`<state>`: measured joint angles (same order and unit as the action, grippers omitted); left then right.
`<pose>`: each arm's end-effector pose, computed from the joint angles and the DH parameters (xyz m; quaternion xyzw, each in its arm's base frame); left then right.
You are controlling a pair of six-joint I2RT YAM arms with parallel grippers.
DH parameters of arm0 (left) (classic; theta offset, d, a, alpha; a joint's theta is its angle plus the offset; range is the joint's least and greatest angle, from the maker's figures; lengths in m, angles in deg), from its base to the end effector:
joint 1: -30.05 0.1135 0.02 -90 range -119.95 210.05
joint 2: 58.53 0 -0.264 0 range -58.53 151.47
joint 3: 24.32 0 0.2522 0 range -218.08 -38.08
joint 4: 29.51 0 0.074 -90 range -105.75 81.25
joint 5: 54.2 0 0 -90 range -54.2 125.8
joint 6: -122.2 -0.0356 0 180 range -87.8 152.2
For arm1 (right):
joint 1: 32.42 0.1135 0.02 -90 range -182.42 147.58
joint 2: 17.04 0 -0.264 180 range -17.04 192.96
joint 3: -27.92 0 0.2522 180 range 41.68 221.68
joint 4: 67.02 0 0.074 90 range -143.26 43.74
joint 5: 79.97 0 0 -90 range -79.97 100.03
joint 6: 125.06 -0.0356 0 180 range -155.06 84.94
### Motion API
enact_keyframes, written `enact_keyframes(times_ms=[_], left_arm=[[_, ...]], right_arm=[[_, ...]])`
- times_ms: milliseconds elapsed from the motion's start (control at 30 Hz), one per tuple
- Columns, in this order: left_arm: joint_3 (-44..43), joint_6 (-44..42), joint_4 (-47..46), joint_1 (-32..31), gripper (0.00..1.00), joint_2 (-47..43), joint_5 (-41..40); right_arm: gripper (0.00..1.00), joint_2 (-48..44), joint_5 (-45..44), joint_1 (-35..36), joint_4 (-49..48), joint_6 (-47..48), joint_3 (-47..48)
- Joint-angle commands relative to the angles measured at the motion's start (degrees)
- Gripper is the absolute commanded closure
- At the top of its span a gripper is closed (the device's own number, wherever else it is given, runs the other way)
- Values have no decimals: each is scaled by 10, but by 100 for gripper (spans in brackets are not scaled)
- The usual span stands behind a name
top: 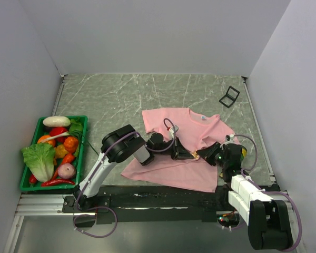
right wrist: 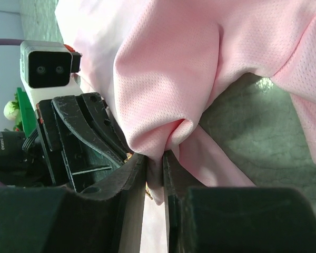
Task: Pin the brooch onto the clothing
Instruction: Pin the brooch onto the flattened clothing.
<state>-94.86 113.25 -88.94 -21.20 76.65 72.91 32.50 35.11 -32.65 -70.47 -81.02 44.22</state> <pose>0.2444 -0.3388 0.0624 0.0273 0.7318 -0.6796 0.0435 0.1519 0.0145 0.1233 0.2311 0.8195 0.3633 0.3782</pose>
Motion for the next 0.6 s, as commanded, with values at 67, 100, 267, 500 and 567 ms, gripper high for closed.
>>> enact_keyframes(times_ms=[67,100,267,500,567], left_arm=[[26,-15,-237,-29,99,-21,56],[27,-18,-234,-32,99,-23,55],[33,-27,-232,-38,99,-38,52],[42,-64,-195,-48,99,-68,51],[43,-69,-191,-52,99,-73,49]], right_arm=[[78,-9,-67,-6,-27,10,4],[78,-10,-68,-6,-27,10,4],[78,-10,-67,-6,-27,11,4],[78,-12,-72,-6,-23,10,4],[78,-12,-72,-5,-23,10,5]])
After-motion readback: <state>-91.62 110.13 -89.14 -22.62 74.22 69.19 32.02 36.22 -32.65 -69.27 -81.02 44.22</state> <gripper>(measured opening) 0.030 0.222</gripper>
